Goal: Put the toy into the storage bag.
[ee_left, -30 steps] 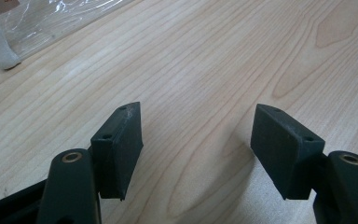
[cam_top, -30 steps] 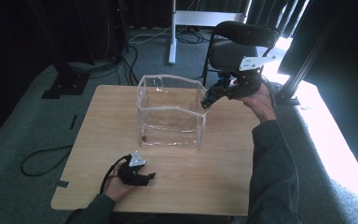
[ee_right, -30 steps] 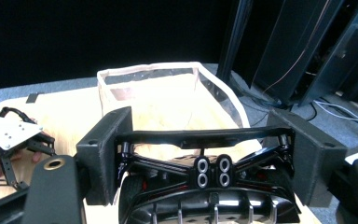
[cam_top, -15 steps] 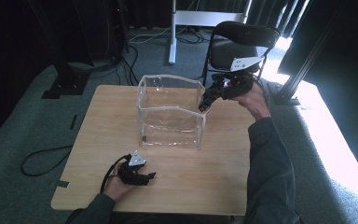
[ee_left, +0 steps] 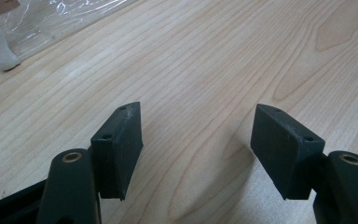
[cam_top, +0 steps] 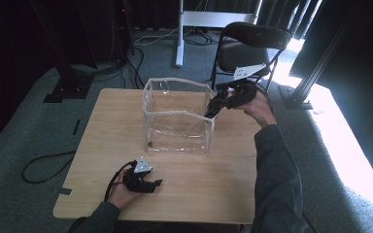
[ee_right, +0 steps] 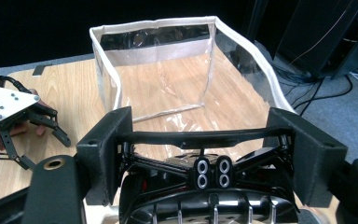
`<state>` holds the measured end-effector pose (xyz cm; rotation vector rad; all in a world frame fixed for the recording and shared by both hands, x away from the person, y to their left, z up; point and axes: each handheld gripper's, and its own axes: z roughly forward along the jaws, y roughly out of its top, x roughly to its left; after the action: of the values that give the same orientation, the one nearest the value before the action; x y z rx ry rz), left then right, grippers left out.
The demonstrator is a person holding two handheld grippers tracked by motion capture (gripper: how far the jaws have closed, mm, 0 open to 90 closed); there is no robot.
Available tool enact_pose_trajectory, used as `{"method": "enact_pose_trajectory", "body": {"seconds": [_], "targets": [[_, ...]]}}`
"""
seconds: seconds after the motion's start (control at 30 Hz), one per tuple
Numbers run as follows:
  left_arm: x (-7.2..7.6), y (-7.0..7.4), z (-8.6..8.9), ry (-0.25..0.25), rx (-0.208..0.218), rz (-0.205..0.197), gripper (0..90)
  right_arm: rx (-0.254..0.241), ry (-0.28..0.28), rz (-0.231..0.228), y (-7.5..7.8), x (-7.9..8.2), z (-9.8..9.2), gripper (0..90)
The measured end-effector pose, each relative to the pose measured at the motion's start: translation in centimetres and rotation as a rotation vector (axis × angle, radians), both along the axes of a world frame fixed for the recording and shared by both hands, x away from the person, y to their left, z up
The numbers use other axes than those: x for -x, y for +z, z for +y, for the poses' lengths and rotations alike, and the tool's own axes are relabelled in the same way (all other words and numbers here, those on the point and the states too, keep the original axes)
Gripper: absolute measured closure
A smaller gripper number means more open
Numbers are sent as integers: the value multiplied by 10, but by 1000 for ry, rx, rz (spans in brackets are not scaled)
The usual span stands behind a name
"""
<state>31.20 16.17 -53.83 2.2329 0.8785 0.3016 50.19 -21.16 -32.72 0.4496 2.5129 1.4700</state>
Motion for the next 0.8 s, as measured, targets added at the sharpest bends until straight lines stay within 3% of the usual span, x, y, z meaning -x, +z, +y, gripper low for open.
{"method": "enact_pose_trajectory", "body": {"seconds": [0.4,0.8], "targets": [[1,0,0,2,1,1,344,22,-6,43,-23,-7,4,247],[1,0,1,4,2,2,344,38,-14,68,-34,-14,4,246]]}}
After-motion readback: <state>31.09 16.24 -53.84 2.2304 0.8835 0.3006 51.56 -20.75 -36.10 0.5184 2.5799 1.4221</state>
